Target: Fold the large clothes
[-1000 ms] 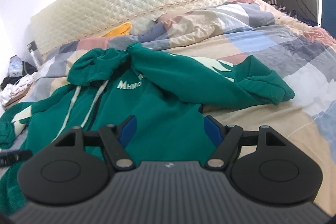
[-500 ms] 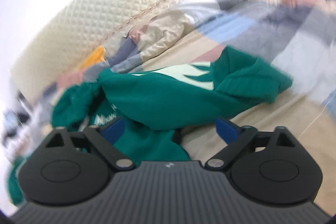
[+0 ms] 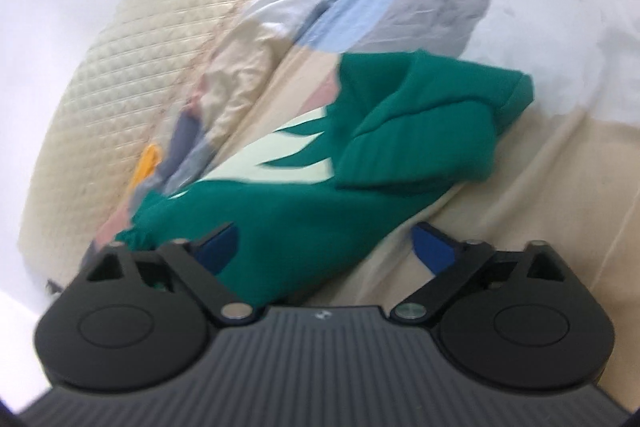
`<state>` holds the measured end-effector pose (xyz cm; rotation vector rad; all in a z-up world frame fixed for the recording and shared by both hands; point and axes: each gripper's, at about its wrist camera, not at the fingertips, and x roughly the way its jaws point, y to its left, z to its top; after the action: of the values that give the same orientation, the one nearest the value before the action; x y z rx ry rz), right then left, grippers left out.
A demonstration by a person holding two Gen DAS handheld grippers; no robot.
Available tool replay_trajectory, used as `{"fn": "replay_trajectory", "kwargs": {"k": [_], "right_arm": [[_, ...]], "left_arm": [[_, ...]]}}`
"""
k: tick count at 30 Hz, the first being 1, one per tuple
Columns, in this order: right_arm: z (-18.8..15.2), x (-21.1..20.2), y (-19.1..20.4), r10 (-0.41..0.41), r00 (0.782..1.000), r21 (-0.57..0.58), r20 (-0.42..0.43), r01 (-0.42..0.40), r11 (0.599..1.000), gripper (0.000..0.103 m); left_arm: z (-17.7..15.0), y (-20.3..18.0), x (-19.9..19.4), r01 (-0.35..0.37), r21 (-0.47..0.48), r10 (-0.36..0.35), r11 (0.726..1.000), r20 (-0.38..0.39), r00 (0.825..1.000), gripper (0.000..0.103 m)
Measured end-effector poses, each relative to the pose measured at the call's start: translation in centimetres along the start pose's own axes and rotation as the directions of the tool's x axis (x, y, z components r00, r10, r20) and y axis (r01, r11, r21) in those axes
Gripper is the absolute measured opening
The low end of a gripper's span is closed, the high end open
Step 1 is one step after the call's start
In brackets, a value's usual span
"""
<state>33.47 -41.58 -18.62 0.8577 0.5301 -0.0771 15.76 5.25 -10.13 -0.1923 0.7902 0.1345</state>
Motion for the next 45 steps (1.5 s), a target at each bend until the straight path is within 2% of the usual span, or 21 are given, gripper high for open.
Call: {"fn": "replay_trajectory", "kwargs": {"k": [1,5,8,9,11,13,15,18,21,23,26,29,32,34,36,38,40,42,45], "right_arm": [[0.2,0.5,-0.3,-0.014,1.0,-0.001,0.003,0.014,1.0,0.084],[0.8,1.8,-0.8,-0.029,0.998,-0.031,0.055,0.03,0.999,0.078],[1.6,2.7,-1.0,-0.062,0.994,-0.027,0.085,0.064,0.998,0.067],[1.8,2.8,-1.2,-0.078,0.991,-0.018,0.105,0.08,0.997,0.058],[2.4,3.1,-1.6,-0.09,0.989,0.002,0.119,0.091,0.996,0.051],[3.2,3.3,-1.6,-0.105,0.986,0.006,0.127,0.106,0.994,0.035],[4.3,3.1,-1.7,-0.101,0.985,0.001,0.143,0.102,0.995,0.027],[5.8,1.7,-2.2,-0.115,0.966,0.016,0.23,0.115,0.993,0.024],[7.3,-0.1,-4.4,-0.167,0.938,0.12,0.303,0.136,0.983,0.022],[8.1,-1.0,-6.0,-0.185,0.929,0.173,0.32,0.135,0.976,0.022],[8.7,-1.8,-7.8,-0.17,0.935,0.225,0.311,0.101,0.969,0.022],[8.5,-1.7,-7.7,-0.161,0.939,0.235,0.304,0.09,0.968,0.026],[8.1,-1.9,-7.3,-0.188,0.939,0.249,0.288,0.116,0.962,0.045],[7.7,-2.3,-7.1,-0.165,0.946,0.249,0.28,0.095,0.964,0.075],[7.6,-1.9,-6.2,-0.128,0.966,0.183,0.225,0.087,0.979,0.084],[7.4,-0.8,-5.0,-0.09,0.988,0.1,0.128,0.078,0.992,0.084],[7.0,0.1,-5.3,-0.047,0.998,0.184,0.036,0.04,0.982,0.084],[6.4,-0.1,-6.0,-0.025,0.998,0.261,0.061,0.009,0.965,0.083],[6.5,0.5,-5.8,-0.045,0.998,0.218,0.048,0.034,0.975,0.081]], "left_arm": [[0.0,0.0,0.1,0.003,-0.002,-0.003,1.0,-0.002,1.0,0.063],[0.1,0.0,0.9,0.018,-0.005,-0.018,1.0,-0.007,1.0,0.064],[0.1,-0.3,1.6,0.014,0.008,-0.014,1.0,-0.006,1.0,0.064],[0.1,-0.3,1.9,0.013,0.011,-0.013,1.0,-0.005,1.0,0.064],[0.2,-0.4,2.4,0.01,0.009,-0.01,1.0,-0.003,1.0,0.064],[0.2,-0.5,2.7,0.007,0.001,-0.007,1.0,-0.003,1.0,0.064],[0.3,-0.3,2.9,0.009,-0.016,-0.009,1.0,0.0,1.0,0.064],[0.3,0.0,2.8,0.011,-0.036,-0.011,0.999,0.0,1.0,0.064],[0.4,0.1,2.7,0.008,-0.042,-0.008,0.999,0.004,1.0,0.064],[0.4,0.1,2.7,0.009,-0.044,-0.009,0.999,0.006,1.0,0.064],[0.4,0.1,2.6,0.008,-0.044,-0.007,0.999,0.008,1.0,0.064],[0.4,0.1,2.6,0.006,-0.047,-0.005,0.999,0.005,1.0,0.064],[0.4,0.1,2.5,0.005,-0.051,-0.005,0.999,0.006,1.0,0.064],[0.4,0.1,2.5,0.007,-0.051,-0.007,0.999,0.008,1.0,0.064],[0.4,0.1,2.4,0.006,-0.048,-0.006,0.999,0.012,1.0,0.064],[0.4,0.1,2.3,0.004,-0.046,-0.004,0.999,0.017,1.0,0.064],[0.4,0.2,2.1,0.002,-0.047,-0.001,0.999,0.022,1.0,0.064],[0.5,0.6,1.9,-0.014,-0.066,0.016,0.998,0.038,0.999,0.064],[0.8,2.0,2.3,-0.023,-0.126,0.027,0.992,0.029,0.999,0.064]]}}
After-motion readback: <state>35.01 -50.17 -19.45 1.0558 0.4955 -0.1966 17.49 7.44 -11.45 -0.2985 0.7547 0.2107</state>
